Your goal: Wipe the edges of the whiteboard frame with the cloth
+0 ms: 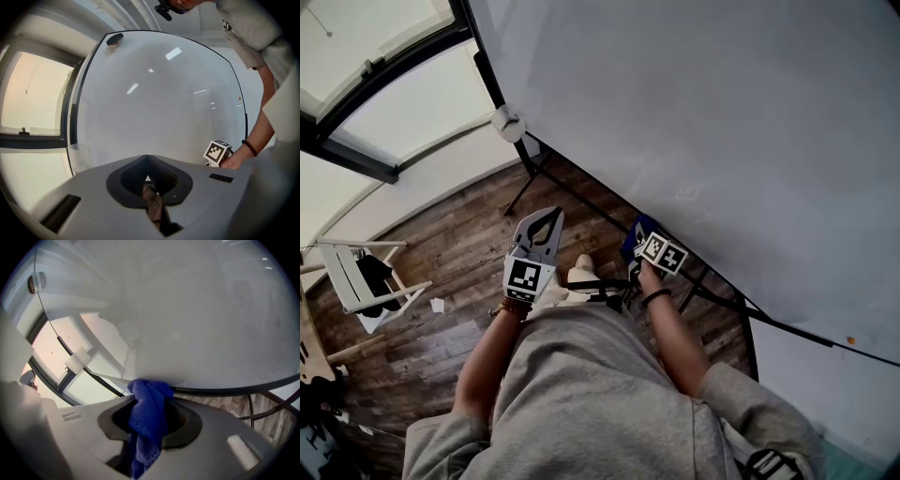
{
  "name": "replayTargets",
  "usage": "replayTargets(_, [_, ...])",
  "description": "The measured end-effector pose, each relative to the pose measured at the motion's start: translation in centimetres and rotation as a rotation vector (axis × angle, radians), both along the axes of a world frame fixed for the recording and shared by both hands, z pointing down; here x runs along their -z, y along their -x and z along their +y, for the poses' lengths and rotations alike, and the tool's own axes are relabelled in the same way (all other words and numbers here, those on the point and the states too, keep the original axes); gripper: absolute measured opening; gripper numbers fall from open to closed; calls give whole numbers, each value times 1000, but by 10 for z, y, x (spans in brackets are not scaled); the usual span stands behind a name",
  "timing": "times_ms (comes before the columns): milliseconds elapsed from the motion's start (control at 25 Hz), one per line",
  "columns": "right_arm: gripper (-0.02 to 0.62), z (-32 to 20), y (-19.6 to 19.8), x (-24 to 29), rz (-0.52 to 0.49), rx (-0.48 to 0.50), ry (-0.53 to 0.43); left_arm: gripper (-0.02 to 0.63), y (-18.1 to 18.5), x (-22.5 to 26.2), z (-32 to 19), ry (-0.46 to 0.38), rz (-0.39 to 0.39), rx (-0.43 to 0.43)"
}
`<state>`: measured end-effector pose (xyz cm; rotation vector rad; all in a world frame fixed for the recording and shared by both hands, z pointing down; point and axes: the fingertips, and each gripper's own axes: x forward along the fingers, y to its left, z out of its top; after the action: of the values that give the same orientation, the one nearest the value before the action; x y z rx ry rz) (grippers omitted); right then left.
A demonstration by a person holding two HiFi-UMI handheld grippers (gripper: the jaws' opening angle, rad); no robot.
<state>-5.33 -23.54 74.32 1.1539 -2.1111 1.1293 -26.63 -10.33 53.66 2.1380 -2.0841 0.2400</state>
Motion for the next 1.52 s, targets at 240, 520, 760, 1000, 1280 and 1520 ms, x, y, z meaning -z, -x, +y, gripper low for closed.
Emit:
replayTargets(240, [138, 0, 8, 1, -17, 2, 14, 9, -9, 13, -16, -14, -13, -20])
replayTargets(520, [139, -1, 19, -3, -2, -41, 42, 9, 3, 9, -31, -17, -3, -96])
replayTargets(760, [138, -2, 24, -3, 32, -46, 30, 8, 28, 14, -33, -27, -8, -120])
replayTargets(1000, [138, -1, 28, -5, 50, -52, 23, 9, 41, 8, -30, -29, 11, -129])
replayTargets(1280, [137, 0, 69, -1, 28, 6, 19, 9, 55, 11, -29, -34, 16, -139])
replayTargets(1520, [137, -1, 88, -2, 17, 2, 20, 8, 74, 9, -25, -35, 12, -126])
